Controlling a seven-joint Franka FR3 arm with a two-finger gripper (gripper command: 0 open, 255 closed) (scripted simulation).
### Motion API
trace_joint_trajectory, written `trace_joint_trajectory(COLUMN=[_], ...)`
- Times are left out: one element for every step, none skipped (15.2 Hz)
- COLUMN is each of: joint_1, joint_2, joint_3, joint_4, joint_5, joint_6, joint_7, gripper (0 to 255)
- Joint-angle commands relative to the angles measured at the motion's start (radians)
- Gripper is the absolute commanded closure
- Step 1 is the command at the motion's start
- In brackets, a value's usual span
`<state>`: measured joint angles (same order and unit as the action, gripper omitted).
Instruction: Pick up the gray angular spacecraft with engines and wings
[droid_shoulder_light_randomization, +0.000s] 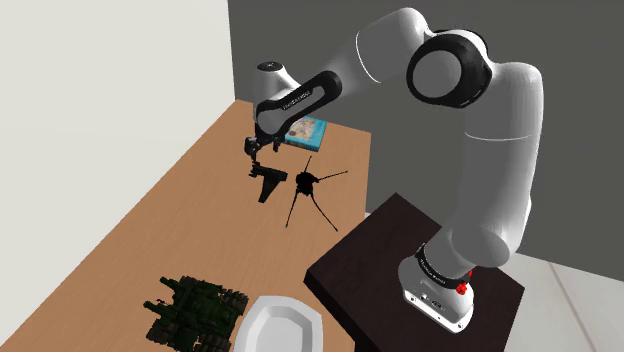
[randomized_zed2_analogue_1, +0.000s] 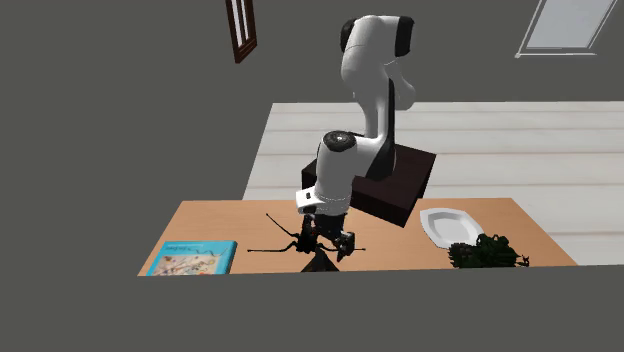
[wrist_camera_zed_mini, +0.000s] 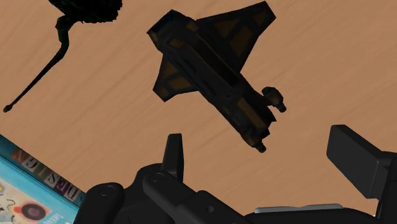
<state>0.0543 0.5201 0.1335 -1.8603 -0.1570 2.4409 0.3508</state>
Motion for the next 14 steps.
trace_joint_trajectory(joint_1=[0.011,0.016,0.021,0.024,0.025,0.026,0.027,0.028,0.029,0.03,0.031,0.032,0.032,0.031], joint_2=[0.08,0.121,0.162,0.193,0.202,0.212,0.222,0.232,0.242,0.252,0.263,0.269,0.269,0.269], joint_3=[-0.004,-0.006,-0.008,-0.009,-0.011,-0.012,-0.013,-0.015,-0.016,-0.018,-0.019,-0.02,-0.02,-0.02], joint_4=[0.079,0.122,0.167,0.201,0.203,0.204,0.206,0.209,0.211,0.214,0.217,0.218,0.219,0.22], joint_5=[-0.006,-0.007,-0.009,-0.009,-0.011,-0.012,-0.014,-0.015,-0.016,-0.018,-0.019,-0.02,-0.02,-0.02], joint_6=[0.004,0.003,0.0,-0.003,0.006,0.014,0.022,0.029,0.037,0.045,0.052,0.056,0.056,0.055], joint_7=[0.007,0.008,0.009,0.009,0.01,0.011,0.012,0.013,0.014,0.015,0.016,0.017,0.017,0.016], gripper=[0,0,0,0,0,0,0,0,0,0,0,0,0,255])
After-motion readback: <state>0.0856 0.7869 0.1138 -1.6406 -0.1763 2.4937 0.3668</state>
